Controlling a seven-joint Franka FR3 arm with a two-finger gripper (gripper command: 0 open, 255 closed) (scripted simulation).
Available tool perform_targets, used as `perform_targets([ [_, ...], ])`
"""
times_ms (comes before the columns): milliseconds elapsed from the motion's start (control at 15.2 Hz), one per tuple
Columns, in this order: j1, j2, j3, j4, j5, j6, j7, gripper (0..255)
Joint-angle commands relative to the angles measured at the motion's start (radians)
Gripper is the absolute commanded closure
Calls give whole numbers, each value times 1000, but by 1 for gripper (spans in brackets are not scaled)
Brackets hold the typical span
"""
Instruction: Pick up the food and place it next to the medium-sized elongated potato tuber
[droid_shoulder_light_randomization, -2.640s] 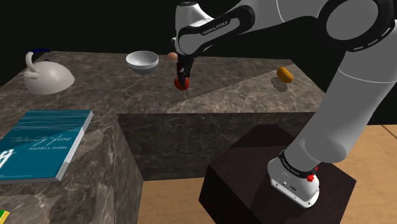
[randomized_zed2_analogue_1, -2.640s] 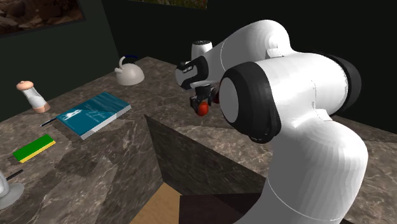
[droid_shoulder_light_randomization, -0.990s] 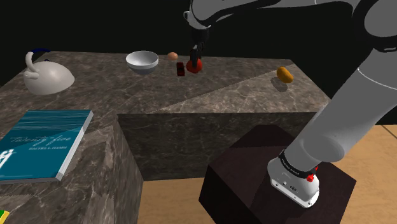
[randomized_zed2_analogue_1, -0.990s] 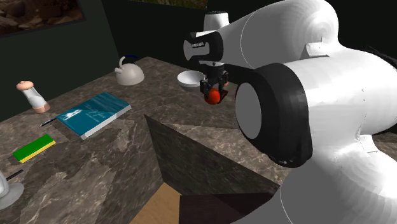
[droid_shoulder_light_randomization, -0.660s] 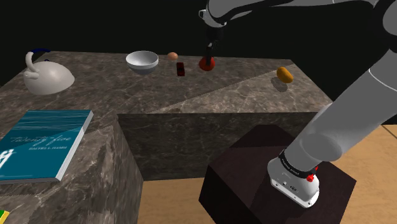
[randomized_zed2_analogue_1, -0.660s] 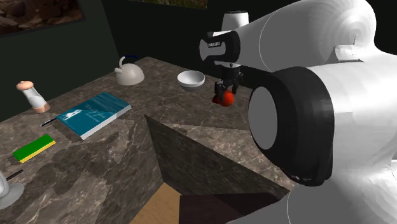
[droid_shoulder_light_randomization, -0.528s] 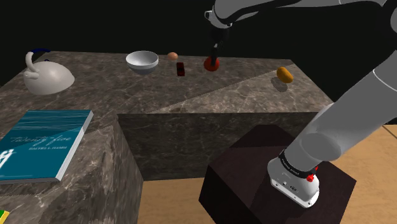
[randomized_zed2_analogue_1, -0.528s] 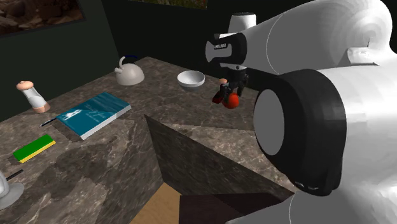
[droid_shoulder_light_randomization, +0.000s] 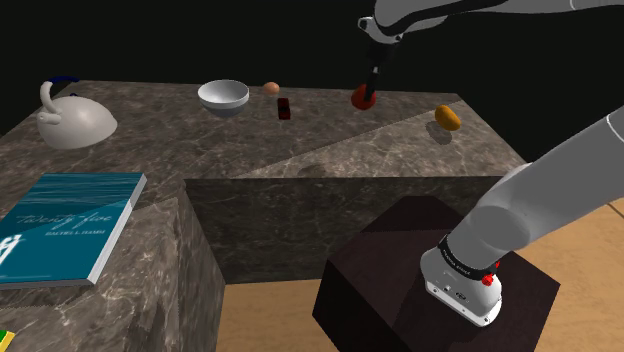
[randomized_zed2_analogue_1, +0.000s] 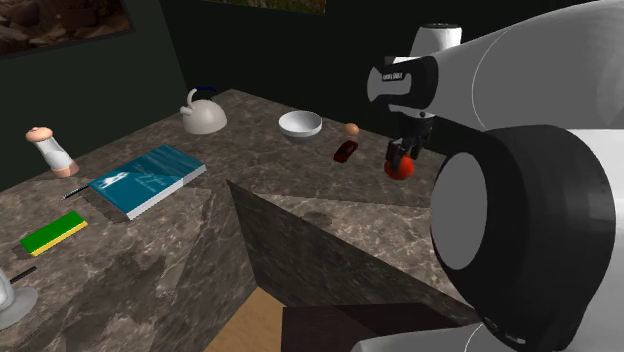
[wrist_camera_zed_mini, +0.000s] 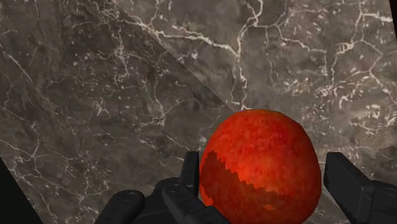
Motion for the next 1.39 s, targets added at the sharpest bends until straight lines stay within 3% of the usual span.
perform_targets([
  [0,-21,-25,-31,-27,-8,5,-48,255],
  [660,-123,-72,-192,-60,-51,7,-287,255],
  [1320,-208,-8,-371,20,-54,6,-552,255],
])
